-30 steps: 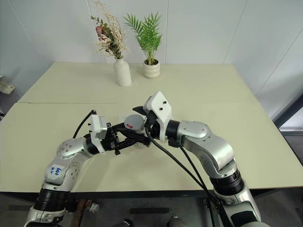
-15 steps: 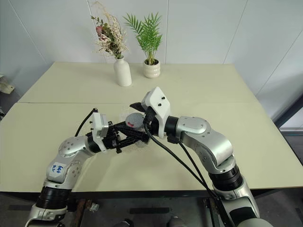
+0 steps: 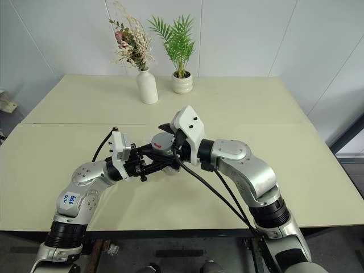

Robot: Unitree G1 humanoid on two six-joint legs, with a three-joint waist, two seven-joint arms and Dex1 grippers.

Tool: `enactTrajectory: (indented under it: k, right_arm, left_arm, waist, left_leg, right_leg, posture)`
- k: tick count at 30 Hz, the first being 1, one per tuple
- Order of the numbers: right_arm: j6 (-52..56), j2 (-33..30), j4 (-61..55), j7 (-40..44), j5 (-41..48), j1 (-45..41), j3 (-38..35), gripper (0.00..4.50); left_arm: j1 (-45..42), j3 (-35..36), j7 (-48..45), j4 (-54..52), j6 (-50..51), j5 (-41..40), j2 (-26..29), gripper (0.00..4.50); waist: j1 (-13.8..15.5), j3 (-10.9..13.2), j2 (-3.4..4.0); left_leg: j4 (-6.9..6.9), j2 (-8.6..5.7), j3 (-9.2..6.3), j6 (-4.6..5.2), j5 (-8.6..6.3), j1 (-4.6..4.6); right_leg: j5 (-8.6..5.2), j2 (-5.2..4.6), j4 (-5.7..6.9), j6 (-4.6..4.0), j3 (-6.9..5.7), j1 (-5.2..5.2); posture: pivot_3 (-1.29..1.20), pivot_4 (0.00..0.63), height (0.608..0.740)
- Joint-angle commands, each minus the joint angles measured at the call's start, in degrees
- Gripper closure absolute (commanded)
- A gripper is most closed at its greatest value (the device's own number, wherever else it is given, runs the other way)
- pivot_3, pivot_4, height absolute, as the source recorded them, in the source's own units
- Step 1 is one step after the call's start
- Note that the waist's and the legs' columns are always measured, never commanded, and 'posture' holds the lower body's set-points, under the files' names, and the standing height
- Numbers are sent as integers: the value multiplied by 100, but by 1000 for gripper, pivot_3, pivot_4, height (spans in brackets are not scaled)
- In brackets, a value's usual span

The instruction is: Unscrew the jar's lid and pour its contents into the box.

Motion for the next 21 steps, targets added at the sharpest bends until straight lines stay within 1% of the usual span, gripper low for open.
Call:
enactTrajectory:
  k: [1, 2, 3, 9, 16, 21]
  right_arm:
    - [-146, 37, -124, 64, 3, -162, -110, 1358]
    - [-160, 36, -124, 71, 1, -167, -122, 1671]
    - [-163, 41, -120, 67, 1, -173, -137, 1838]
    - [-169, -5, -198, 202, 129, -158, -214, 1825]
    - [-167, -311, -372, 936, 509, -56, -176, 1825]
    - [-263, -422, -296, 1241, 610, -89, -164, 1825]
  left_arm:
    - [-71, 20, -35, -92, -15, -64, 29, 2371]
    - [-47, 6, -56, -102, -12, -55, 44, 2371]
    - [-28, 4, -59, -107, -7, -53, 50, 2371]
    - [11, 13, -100, -84, -10, -62, 82, 2371]
    - [-55, 70, -494, 10, 196, -281, 298, 2371]
    - [-115, 61, -778, 140, 198, -353, 445, 2371]
  waist:
    - [-2, 0, 0]
    - [-1, 0, 0]
    - [0, 0, 0]
    - [0, 0, 0]
    - [-1, 0, 0]
    - [-2, 0, 0]
  left_leg:
    - [0, 0, 0, 0, 0, 0]
    - [0, 0, 0, 0, 0, 0]
    - [0, 0, 0, 0, 0, 0]
    - [0, 0, 0, 0, 0, 0]
    - [-1, 0, 0, 0, 0, 0]
    - [-2, 0, 0, 0, 0, 0]
  right_leg:
    - [0, 0, 0, 0, 0, 0]
    - [0, 0, 0, 0, 0, 0]
    - [0, 0, 0, 0, 0, 0]
    - [0, 0, 0, 0, 0, 0]
    - [0, 0, -1, 0, 0, 0]
    - [0, 0, -2, 0, 0, 0]
  posture:
    - [0, 150, 740]
    - [0, 150, 740]
    - [0, 150, 740]
    - [0, 150, 740]
    - [0, 150, 740]
    - [0, 150, 740]
